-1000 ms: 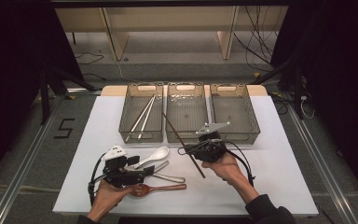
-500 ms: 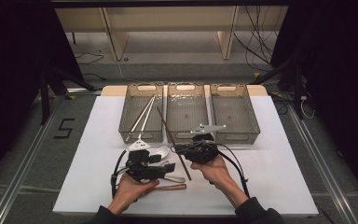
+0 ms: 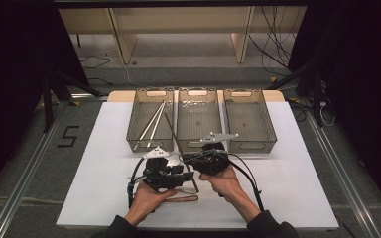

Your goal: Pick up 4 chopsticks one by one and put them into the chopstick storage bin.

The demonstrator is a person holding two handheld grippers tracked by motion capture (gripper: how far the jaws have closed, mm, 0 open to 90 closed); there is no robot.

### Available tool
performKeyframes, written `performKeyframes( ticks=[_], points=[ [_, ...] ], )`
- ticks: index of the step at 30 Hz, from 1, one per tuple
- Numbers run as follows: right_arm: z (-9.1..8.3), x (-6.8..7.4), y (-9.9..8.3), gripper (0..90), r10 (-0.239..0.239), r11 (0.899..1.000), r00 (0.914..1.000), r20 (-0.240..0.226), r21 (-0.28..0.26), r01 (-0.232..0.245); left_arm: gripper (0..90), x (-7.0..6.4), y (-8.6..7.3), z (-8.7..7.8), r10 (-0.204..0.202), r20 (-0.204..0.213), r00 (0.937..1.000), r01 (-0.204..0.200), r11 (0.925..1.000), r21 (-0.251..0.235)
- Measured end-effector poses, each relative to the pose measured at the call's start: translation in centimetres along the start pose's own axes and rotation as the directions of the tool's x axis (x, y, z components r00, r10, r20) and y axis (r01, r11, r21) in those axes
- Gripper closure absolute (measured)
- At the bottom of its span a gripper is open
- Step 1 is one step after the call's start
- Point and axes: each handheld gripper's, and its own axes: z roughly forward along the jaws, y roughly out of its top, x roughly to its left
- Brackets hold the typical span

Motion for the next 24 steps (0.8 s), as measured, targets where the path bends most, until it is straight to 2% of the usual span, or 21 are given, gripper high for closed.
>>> performKeyframes(
  ticks=[7,12,19,23,24],
  points=[
    [0.15,0.12,-0.09,85.6,0.003,1.0,1.0,-0.006,-0.005,-0.003,58.4,0.06,0.1,0.16,-0.001,0.037,0.9993,0.002,1.0,-0.009],
    [0.3,0.21,-0.16,85.6,0.002,1.0,1.0,-0.009,-0.003,-0.002,65.8,0.16,0.23,0.17,0.0,0.042,0.9991,0.001,1.0,-0.009],
    [0.18,0.3,-0.22,85.6,0.005,1.0,1.0,-0.009,-0.009,-0.005,75.2,0.44,0.29,0.06,-0.018,0.045,0.9988,0.019,0.9997,-0.013],
    [0.07,0.31,-0.24,85.5,0.005,1.0,0.9999,-0.009,-0.018,-0.005,79.7,0.78,0.32,-0.03,-0.037,0.039,0.9986,0.037,0.9993,-0.008],
    [0.0,0.3,-0.23,85.4,0.005,1.0,0.9999,-0.01,-0.018,-0.005,81.4,0.85,0.32,-0.05,-0.053,0.04,0.9978,0.054,0.9985,-0.012]
  ],
)
